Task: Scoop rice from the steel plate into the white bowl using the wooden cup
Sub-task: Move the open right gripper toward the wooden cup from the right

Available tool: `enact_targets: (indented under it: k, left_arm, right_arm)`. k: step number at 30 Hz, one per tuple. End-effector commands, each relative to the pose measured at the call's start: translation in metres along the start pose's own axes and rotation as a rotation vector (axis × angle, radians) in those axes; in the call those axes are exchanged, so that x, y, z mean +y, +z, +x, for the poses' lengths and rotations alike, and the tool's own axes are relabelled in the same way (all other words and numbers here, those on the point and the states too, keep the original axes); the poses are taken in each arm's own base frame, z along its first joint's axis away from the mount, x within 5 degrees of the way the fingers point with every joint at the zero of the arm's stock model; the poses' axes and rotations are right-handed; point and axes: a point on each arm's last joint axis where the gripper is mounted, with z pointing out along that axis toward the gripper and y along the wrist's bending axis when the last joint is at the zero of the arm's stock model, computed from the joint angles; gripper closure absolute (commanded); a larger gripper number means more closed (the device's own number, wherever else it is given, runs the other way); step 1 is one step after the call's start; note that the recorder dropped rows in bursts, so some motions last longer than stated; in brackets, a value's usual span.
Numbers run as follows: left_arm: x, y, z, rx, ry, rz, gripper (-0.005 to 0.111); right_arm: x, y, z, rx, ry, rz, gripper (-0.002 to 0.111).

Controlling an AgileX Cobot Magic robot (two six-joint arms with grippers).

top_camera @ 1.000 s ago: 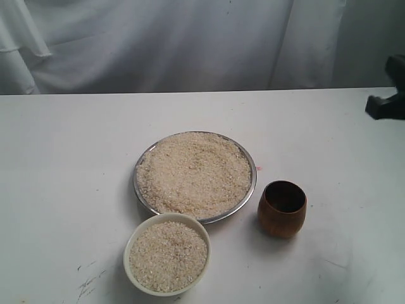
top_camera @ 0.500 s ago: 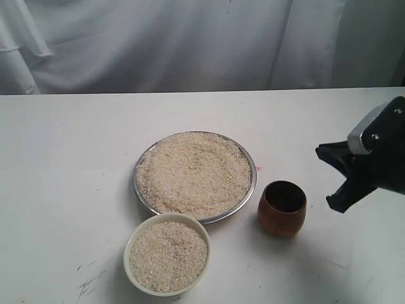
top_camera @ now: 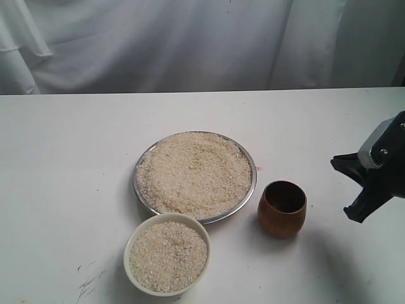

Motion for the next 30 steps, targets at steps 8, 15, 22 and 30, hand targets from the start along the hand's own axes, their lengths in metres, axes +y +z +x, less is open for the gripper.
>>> enact_targets:
  k: [8, 15, 22, 30]
  left_arm:
    - [0.000, 0.000, 0.001, -0.007, -0.004, 0.002, 0.107]
    - [0.000, 0.000, 0.001, -0.007, -0.004, 0.002, 0.107]
    - [0.000, 0.000, 0.001, -0.007, -0.004, 0.002, 0.107]
    - [0.000, 0.000, 0.001, -0.007, -0.004, 0.002, 0.107]
  right_arm:
    - [-0.011, -0.008, 0.003, -0.060, 0.176, 0.032, 0.108]
    - [-0.010, -0.008, 0.001, -0.078, 0.388, 0.020, 0.108]
    - [-0.014, -0.008, 0.000, -0.108, 0.559, 0.052, 0.108]
    - [-0.003, -0.003, -0.014, -0.178, 0.524, -0.031, 0.068]
